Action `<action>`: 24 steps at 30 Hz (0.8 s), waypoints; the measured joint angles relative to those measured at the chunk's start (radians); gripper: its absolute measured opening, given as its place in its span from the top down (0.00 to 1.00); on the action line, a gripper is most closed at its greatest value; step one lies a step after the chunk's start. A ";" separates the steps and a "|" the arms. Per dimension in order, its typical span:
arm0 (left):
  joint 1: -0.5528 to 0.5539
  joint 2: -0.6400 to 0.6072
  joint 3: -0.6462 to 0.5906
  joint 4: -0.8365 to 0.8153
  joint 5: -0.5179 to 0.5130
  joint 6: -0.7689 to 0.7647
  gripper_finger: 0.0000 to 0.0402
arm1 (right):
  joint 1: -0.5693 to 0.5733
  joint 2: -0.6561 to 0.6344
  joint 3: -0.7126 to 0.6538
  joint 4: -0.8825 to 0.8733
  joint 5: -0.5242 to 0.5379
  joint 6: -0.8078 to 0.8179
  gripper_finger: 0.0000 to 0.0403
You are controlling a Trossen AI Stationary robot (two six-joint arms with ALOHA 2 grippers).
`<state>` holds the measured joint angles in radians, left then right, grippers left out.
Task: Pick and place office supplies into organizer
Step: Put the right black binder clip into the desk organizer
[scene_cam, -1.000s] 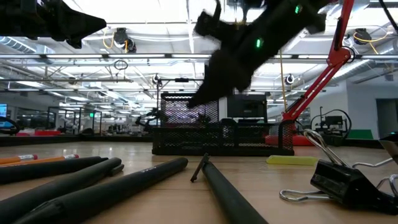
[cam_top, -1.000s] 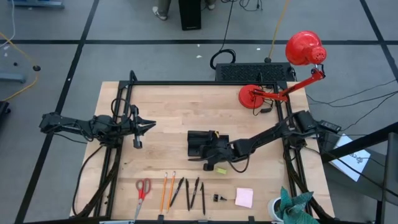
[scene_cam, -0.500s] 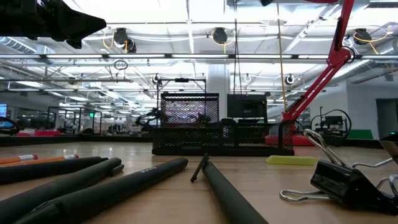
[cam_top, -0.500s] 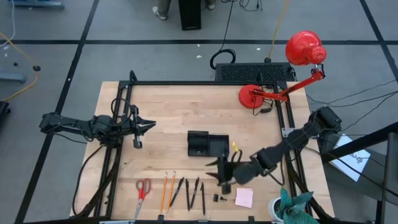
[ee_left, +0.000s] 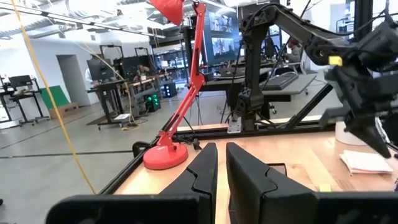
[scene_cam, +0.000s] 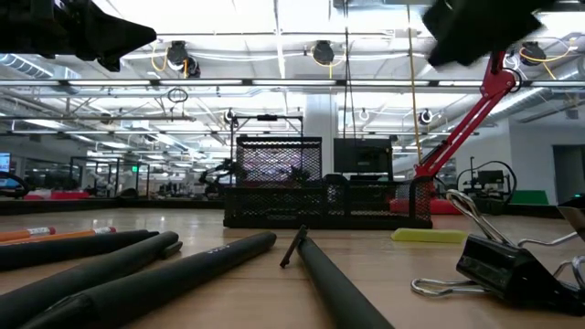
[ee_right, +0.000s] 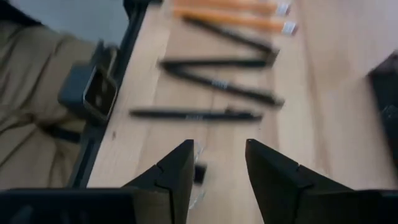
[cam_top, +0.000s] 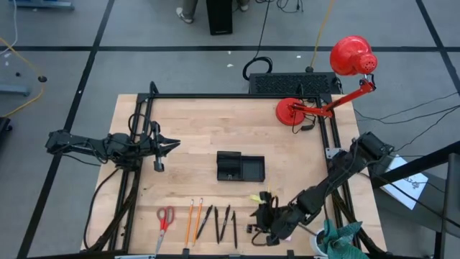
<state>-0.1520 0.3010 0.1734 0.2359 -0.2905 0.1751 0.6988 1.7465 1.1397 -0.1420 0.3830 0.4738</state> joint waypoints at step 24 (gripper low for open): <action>0.000 0.000 0.000 -0.010 0.000 -0.018 0.90 | 0.022 0.100 -0.001 0.003 -0.141 0.222 0.39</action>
<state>-0.1523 0.3008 0.1734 0.2261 -0.2905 0.1566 0.7212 1.8469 1.1389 -0.1392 0.2416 0.6956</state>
